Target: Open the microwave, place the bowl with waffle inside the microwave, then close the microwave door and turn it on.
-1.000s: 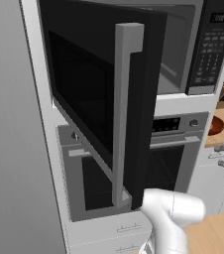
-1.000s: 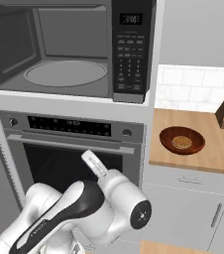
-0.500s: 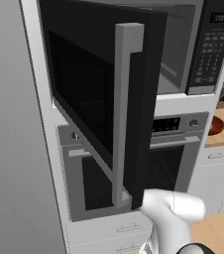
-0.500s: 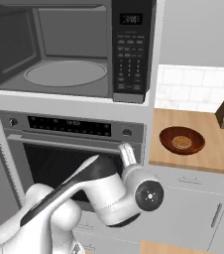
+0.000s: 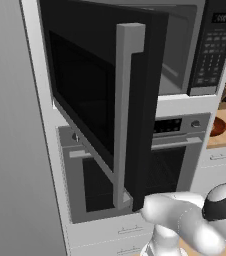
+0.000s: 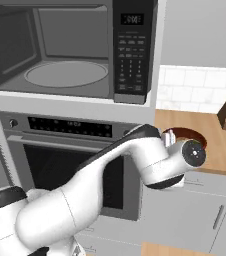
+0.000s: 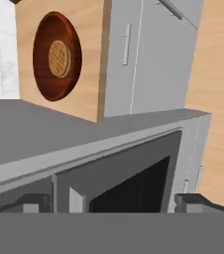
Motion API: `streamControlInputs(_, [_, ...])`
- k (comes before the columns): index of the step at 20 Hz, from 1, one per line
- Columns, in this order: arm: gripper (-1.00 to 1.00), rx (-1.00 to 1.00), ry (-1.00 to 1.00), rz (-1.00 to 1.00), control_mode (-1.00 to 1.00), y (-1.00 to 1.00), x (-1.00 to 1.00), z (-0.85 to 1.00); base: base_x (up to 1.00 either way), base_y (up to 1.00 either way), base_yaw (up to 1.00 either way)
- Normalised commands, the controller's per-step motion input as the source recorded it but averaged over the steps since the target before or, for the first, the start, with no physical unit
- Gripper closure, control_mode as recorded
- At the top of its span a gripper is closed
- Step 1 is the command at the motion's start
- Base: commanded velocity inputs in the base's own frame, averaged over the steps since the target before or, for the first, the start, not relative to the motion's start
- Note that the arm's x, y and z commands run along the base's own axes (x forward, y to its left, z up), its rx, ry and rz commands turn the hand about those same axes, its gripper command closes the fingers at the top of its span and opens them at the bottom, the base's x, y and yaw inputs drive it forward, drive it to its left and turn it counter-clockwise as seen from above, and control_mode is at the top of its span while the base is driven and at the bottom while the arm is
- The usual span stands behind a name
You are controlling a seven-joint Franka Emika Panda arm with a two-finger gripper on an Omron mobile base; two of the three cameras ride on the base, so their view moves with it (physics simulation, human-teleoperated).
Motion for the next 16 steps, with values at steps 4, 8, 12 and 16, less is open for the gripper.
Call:
streamControlInputs(4, [-1.0, 0.32, 0.11, 0.0, -1.0, -0.93, 0.94, -0.24, 0.0, 0.0, 0.0])
streamControlInputs(8, [-1.0, 0.19, 0.0, 0.0, -1.0, -0.69, 0.95, -0.56, 0.0, 0.0, 0.0])
streamControlInputs(12, [-1.0, 0.05, 0.01, 0.0, -1.0, -0.29, 0.82, -0.51, 0.0, 0.0, 0.0])
streamControlInputs(16, [-1.0, 0.0, 0.1, -0.02, -1.0, -0.01, 0.66, -0.39, 0.0, 0.0, 0.0])
